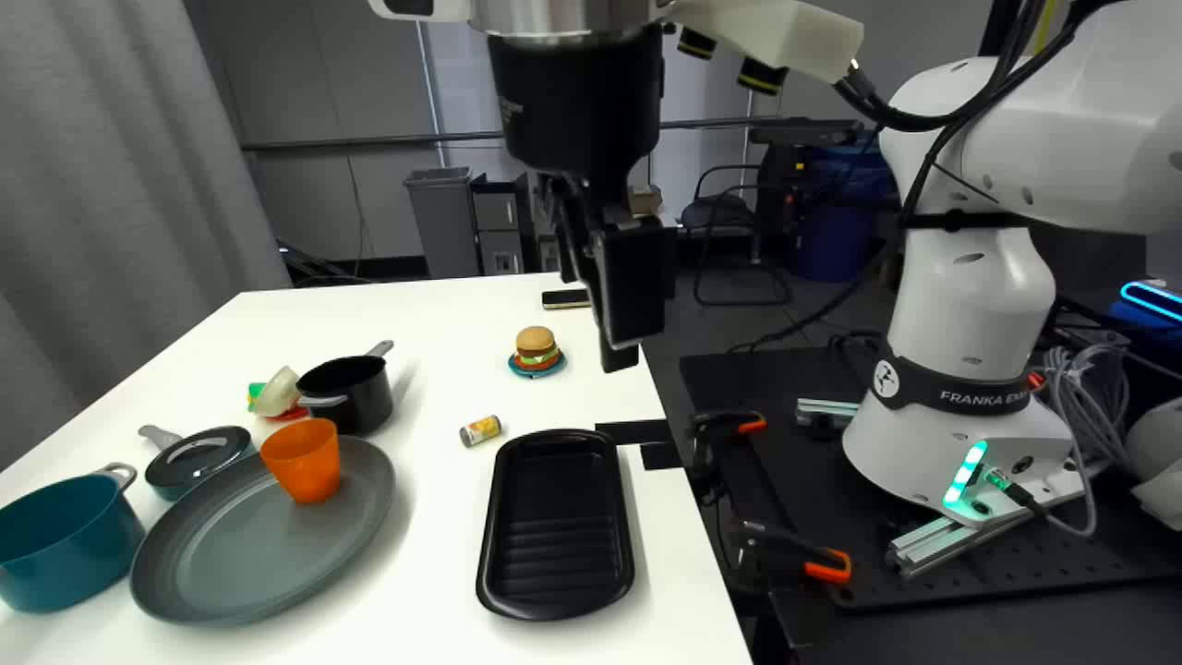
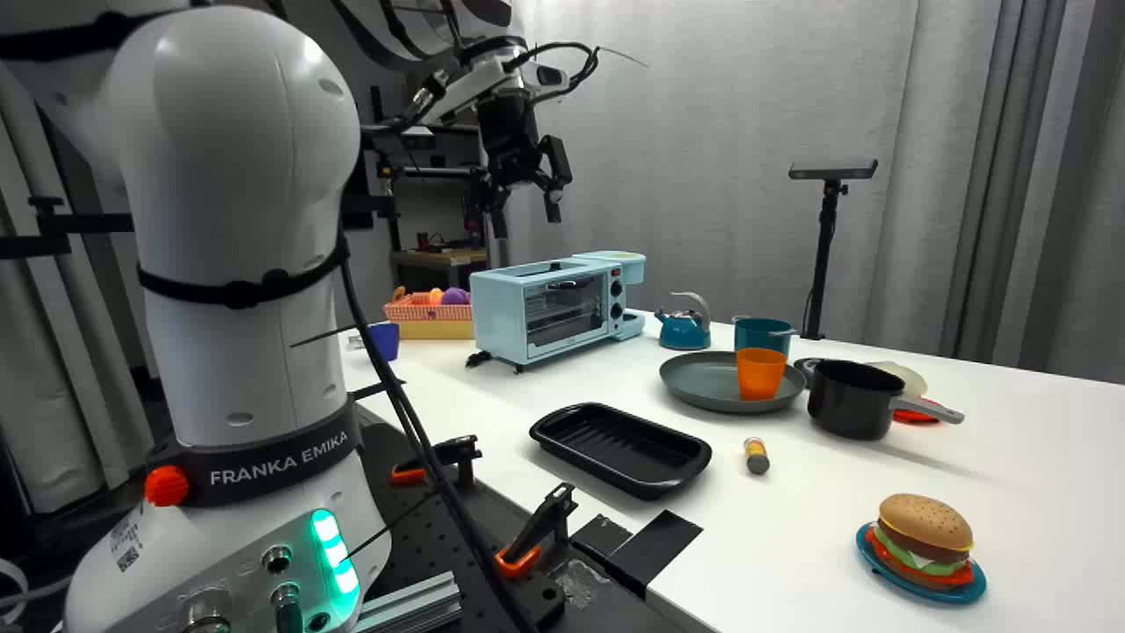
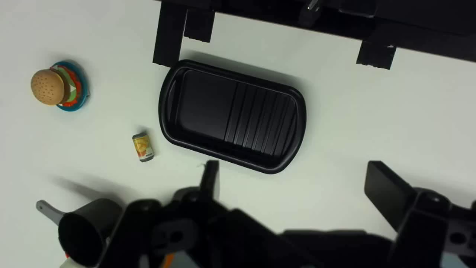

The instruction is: Pour the contents of the orange cup onto the plate

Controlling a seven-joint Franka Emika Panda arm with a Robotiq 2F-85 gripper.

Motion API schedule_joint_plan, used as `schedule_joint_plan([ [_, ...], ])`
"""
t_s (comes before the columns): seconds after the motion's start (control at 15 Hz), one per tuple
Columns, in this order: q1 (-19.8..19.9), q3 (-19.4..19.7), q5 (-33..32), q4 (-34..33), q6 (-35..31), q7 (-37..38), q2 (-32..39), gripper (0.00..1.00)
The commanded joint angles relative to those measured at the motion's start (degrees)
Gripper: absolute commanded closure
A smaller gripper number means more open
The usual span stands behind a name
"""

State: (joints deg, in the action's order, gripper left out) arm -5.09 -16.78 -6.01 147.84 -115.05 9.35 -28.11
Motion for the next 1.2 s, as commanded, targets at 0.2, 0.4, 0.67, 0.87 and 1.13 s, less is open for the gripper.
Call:
schedule_joint_plan([
  [0.2, -1.56, 1.46, -0.75, -0.09, 0.17, 0.66, 0.42, 0.0],
  [0.4, -1.56, 1.46, -0.75, -0.09, 0.17, 0.66, 0.43, 0.0],
  [0.67, -1.56, 1.46, -0.75, -0.09, 0.17, 0.66, 0.43, 0.0],
  [0.87, -1.56, 1.46, -0.75, -0.09, 0.17, 0.66, 0.43, 0.0],
  [1.13, -1.56, 1.46, -0.75, -0.09, 0.17, 0.66, 0.43, 0.0],
])
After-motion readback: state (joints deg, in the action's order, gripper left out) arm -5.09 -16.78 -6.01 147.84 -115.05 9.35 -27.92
